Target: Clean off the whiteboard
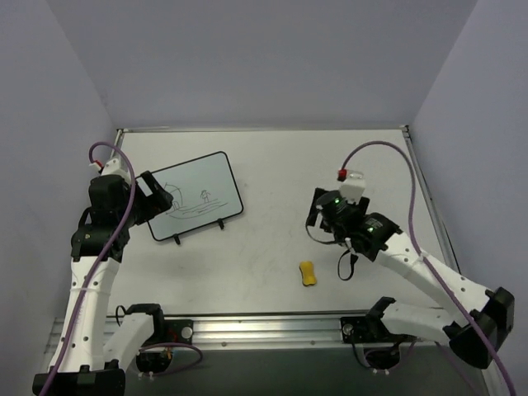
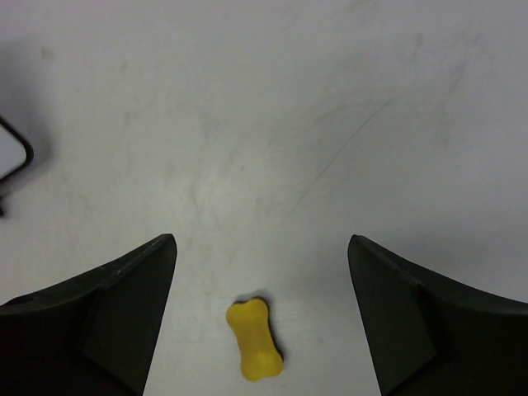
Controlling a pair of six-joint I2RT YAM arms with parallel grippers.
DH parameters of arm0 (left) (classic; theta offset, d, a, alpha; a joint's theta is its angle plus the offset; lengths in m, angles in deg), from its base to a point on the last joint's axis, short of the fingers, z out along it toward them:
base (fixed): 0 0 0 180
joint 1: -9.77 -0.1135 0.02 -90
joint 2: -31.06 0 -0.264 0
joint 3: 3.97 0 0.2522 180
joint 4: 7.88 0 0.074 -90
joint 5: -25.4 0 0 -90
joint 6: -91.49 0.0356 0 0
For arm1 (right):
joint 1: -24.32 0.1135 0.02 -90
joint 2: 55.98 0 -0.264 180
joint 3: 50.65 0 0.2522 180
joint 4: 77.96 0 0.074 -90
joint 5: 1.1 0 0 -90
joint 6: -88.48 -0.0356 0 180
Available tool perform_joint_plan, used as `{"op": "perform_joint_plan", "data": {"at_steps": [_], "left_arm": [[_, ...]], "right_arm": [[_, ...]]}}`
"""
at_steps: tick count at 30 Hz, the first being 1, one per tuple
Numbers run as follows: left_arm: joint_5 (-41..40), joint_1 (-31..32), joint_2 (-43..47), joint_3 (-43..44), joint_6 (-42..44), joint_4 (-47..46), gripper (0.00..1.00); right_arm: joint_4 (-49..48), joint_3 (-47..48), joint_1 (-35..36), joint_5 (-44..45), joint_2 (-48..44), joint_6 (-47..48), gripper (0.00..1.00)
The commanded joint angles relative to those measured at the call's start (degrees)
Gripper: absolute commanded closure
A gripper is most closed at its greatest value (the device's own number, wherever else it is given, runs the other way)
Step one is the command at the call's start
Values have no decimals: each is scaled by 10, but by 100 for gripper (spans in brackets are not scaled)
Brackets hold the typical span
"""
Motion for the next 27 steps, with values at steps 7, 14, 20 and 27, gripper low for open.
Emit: {"op": "perform_joint_plan", "data": {"at_steps": [7, 14, 20, 27], "left_arm": [[5, -2, 14, 21, 6, 2, 6], [-4, -1, 13, 22, 6, 3, 6], [-6, -1, 8, 22, 6, 4, 6], [-9, -1, 8, 22, 6, 6, 6]], "right_arm": [[70, -58, 263, 137, 138, -240, 32], [20, -123, 284, 94, 116, -252, 51], [9, -171, 285, 69, 58, -251, 52], [-34, -200, 285, 48, 60, -243, 46]]}}
